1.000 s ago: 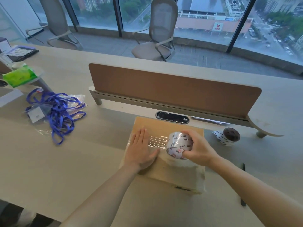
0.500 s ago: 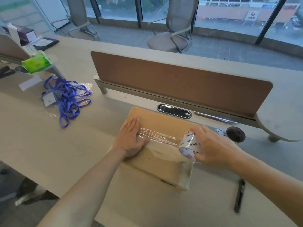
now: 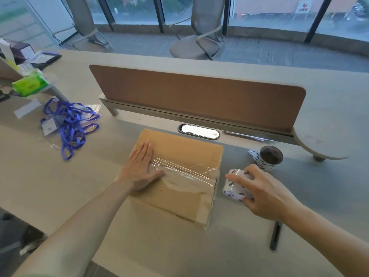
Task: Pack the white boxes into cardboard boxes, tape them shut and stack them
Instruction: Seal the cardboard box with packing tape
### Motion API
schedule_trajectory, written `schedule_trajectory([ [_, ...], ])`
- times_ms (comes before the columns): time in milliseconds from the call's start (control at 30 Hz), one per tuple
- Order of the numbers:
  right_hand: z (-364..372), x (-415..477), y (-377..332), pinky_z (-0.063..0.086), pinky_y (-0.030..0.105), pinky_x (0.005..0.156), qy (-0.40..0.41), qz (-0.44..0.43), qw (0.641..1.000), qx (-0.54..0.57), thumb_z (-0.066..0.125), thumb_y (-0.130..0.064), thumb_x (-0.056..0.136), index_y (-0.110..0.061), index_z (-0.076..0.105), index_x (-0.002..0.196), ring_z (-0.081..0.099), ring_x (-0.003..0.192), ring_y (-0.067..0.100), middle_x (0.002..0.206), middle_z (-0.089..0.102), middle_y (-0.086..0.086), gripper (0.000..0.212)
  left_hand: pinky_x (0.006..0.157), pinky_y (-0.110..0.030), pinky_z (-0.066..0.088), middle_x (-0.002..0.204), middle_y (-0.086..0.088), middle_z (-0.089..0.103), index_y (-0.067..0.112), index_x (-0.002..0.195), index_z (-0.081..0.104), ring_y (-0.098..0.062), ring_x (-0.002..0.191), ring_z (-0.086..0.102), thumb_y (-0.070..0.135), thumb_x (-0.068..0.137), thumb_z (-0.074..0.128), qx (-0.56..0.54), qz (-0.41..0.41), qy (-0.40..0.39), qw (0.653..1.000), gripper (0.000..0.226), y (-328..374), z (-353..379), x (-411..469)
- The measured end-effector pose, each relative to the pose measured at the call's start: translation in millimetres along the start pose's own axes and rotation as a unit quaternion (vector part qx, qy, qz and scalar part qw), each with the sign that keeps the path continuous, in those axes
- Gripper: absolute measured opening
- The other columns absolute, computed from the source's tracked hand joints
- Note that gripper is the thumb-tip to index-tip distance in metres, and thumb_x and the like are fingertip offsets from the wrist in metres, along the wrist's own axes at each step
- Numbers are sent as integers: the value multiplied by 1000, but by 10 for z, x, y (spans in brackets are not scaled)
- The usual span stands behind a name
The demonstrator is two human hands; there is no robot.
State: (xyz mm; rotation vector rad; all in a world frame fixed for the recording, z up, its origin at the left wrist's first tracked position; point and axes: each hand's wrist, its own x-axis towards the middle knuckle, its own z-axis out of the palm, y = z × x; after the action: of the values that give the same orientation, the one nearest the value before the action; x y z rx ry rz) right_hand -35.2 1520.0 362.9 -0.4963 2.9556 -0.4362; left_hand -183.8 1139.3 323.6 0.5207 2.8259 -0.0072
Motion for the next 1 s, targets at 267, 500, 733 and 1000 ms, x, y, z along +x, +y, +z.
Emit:
schedule_trajectory([
  [267, 156, 36, 148, 53, 27, 62, 8, -9, 1000, 4, 77, -33, 75, -42, 41, 138, 53, 76, 18, 108, 48, 3, 73, 122, -30, -14, 160, 7, -27, 14, 156, -18, -6, 147, -25, 101, 60, -1, -7, -1, 1, 1000, 131, -21, 22, 16],
  [500, 225, 38, 190, 48, 24, 60, 23, -21, 999, 9, 85, -28, 66, -35, 49, 134, 55, 75, 20, 106, 50, 5, 78, 121, -31, -15, 162, 5, -28, 34, 149, -27, -10, 148, -27, 98, 67, 9, 1, 17, 1, 1000, 110, -58, 44, 13],
  [733, 342, 56, 236, 51, 24, 62, 12, -5, 1000, 8, 86, -29, 66, -39, 46, 136, 57, 80, 19, 111, 51, 4, 81, 119, -28, -18, 159, 6, -31, 28, 148, -28, -9, 146, -30, 100, 62, 3, 5, 17, 0, 1000, 116, -42, 35, 17],
  [1000, 512, 67, 232, 46, 23, 81, -11, 53, 999, -4, 70, -33, 84, -38, 21, 148, 52, 98, 17, 124, 44, 1, 81, 121, -31, -15, 160, 5, -30, 20, 155, -21, -10, 148, -28, 98, 67, 7, 18, 14, -5, 1000, 120, -37, 50, 21],
])
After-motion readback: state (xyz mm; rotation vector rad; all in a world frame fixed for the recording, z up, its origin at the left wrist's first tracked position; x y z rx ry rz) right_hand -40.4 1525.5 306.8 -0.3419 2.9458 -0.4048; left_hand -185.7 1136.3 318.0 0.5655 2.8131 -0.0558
